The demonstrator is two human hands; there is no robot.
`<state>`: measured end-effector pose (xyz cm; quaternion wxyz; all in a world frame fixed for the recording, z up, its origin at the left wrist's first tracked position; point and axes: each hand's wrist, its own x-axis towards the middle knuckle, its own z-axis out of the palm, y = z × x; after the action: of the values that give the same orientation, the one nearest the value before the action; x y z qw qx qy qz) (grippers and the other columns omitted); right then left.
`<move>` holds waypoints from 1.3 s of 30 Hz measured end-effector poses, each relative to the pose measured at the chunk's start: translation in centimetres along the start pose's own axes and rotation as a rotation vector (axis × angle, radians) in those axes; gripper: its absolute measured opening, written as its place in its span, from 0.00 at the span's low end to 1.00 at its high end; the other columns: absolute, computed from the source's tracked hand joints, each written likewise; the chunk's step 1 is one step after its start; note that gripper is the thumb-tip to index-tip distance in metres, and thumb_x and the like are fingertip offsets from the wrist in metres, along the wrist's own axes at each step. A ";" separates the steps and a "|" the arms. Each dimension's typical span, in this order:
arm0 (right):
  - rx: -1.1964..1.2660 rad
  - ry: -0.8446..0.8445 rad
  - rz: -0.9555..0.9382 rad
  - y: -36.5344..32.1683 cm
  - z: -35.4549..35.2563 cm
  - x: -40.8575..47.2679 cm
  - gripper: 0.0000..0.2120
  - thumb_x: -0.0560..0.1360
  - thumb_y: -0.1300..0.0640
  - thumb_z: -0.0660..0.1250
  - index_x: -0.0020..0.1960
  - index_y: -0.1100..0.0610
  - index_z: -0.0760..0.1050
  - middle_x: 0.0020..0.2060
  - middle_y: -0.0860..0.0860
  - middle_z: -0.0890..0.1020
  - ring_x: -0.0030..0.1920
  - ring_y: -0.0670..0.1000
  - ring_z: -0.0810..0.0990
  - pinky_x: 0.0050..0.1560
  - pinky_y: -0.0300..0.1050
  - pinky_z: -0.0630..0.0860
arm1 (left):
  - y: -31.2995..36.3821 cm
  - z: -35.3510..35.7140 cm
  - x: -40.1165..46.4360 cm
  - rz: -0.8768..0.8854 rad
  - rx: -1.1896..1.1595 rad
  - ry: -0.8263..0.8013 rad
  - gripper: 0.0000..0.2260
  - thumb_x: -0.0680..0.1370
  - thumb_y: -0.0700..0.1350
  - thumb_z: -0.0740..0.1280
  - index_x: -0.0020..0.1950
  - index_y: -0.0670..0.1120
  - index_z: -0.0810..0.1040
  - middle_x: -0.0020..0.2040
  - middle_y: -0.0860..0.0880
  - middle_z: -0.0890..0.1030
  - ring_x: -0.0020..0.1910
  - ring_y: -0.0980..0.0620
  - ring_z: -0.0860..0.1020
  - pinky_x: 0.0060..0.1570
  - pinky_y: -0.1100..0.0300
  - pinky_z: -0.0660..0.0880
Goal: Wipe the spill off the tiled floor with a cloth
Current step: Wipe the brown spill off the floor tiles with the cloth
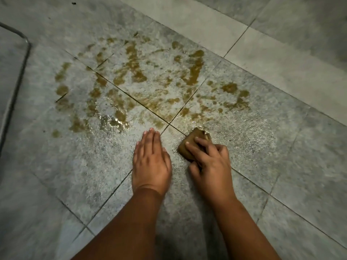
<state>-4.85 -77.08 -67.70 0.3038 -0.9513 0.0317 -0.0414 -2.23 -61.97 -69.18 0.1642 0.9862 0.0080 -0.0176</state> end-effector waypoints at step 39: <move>-0.057 -0.014 0.026 -3.4 1.9 7.2 0.22 0.75 0.62 0.64 0.67 0.50 0.74 0.66 0.52 0.73 0.58 0.57 0.66 0.55 0.45 0.66 | -0.1 0.4 0.2 -0.010 0.006 0.031 0.25 0.80 0.49 0.50 0.76 0.43 0.63 0.77 0.46 0.61 0.77 0.49 0.57 0.74 0.55 0.48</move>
<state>2.63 -73.87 -66.84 0.2773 -0.9593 0.0430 -0.0301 -2.04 -62.00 -69.64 0.1611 0.9868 0.0153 -0.0031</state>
